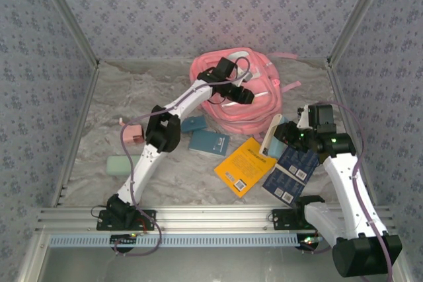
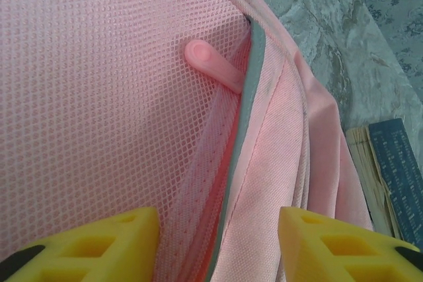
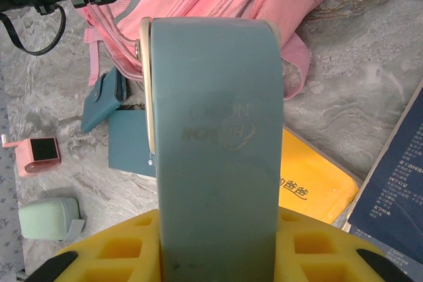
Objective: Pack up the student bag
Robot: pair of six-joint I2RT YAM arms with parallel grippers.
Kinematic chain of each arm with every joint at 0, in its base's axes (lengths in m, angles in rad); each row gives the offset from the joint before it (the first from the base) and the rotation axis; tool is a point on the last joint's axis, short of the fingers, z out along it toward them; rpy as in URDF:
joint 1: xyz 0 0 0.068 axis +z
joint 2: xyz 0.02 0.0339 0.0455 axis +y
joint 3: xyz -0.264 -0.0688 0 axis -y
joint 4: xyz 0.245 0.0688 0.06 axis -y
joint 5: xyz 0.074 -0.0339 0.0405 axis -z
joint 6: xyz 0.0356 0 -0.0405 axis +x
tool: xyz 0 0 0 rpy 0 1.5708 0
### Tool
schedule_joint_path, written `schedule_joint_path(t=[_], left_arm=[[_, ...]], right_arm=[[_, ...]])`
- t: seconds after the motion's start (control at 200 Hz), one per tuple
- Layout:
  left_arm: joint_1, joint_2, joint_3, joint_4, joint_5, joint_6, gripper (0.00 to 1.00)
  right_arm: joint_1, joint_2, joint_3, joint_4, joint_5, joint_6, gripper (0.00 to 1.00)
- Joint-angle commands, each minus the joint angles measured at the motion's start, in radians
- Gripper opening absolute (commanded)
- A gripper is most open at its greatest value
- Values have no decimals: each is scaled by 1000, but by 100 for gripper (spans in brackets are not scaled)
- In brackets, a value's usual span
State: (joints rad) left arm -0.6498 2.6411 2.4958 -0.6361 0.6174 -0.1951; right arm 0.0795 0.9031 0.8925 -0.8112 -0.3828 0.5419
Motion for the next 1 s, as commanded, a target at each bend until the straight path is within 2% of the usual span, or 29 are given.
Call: schedule_joint_path(t=[0.0,0.18,0.345,0.495,0.834,0.994], left_arm=[[-14,-33,20,-35,41,8,47],[-25,-66,-9,-27,33,20,34],[-23,-40,-3,-5,30,6,0],[-15,-52,70,-17,29,-12,0],[52,-266,117,56,-30,-101,0],[92,-330,123,129,11,-185,0]], right_arm=[[-6,-18,-12,18,-34,13,20],[-6,-20,-10,25,-37,14,21],[-6,-23,2,23,-39,27,21],[-6,-37,27,-13,-24,29,21],[-7,-90,118,-77,97,67,20],[-9,-90,113,-34,84,123,21]])
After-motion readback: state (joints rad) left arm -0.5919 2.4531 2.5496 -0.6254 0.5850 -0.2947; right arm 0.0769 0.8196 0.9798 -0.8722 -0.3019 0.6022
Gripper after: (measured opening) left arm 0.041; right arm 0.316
